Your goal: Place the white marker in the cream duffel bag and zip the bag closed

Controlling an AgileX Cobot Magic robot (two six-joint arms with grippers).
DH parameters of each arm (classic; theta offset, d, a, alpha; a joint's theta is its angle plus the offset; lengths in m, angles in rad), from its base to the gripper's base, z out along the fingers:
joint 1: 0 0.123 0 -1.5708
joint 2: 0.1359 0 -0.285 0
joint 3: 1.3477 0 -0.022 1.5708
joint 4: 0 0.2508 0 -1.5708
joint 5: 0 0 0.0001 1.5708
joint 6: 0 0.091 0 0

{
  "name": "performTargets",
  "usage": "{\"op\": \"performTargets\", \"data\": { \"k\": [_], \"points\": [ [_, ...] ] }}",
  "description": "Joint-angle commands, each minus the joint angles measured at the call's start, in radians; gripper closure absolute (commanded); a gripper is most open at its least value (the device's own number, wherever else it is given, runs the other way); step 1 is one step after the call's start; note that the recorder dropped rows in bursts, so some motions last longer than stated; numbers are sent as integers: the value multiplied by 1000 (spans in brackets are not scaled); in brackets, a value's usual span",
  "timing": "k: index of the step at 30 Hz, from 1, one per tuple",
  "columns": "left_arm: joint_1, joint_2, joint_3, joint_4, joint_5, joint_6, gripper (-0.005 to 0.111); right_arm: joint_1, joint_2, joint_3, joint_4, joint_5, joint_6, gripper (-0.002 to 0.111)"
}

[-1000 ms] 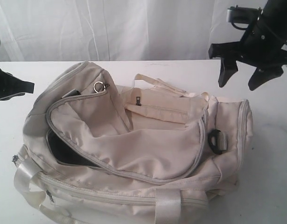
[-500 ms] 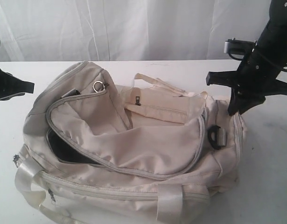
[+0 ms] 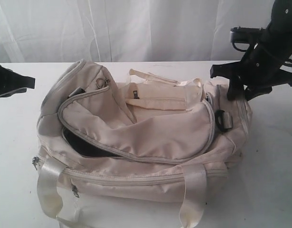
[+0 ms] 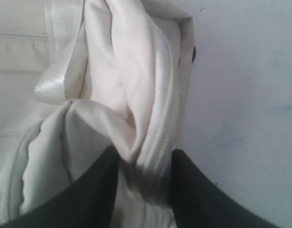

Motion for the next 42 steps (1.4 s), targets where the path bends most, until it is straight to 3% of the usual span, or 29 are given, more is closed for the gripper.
{"op": "performTargets", "data": {
  "k": [1,2,4,11,15,17,21,25,27,33,38,42],
  "points": [
    [-4,-3,-74,-18,100,-10,79,-4,-8,-1,-12,111,-62,69],
    [-4,-3,-108,-40,155,-10,67,-4,-14,-11,-12,128,-90,69],
    [-4,-3,-160,-110,284,48,57,-4,-25,-40,-26,134,-111,69],
    [-4,0,-192,-307,276,473,56,-4,-36,-130,-150,64,-108,69],
    [-4,63,-201,-467,193,469,56,-4,-10,-141,-92,-43,-56,69],
    [-4,110,-239,-511,234,434,58,-4,13,-141,29,-108,-50,69],
    [-4,233,-406,-429,494,317,62,-4,71,-141,509,-181,-340,69],
    [-4,314,-562,-246,542,148,62,-4,121,-141,898,-101,-703,69],
    [-4,355,-638,-170,560,78,62,-2,140,-141,940,-76,-753,69],
    [-11,485,-814,-183,651,72,62,12,206,-174,980,-22,-828,69],
    [-32,561,-951,-221,713,137,62,79,236,-230,981,-133,-1075,69],
    [-42,650,-1067,-213,845,216,62,146,258,-235,974,-202,-1303,69]
  ]
}}
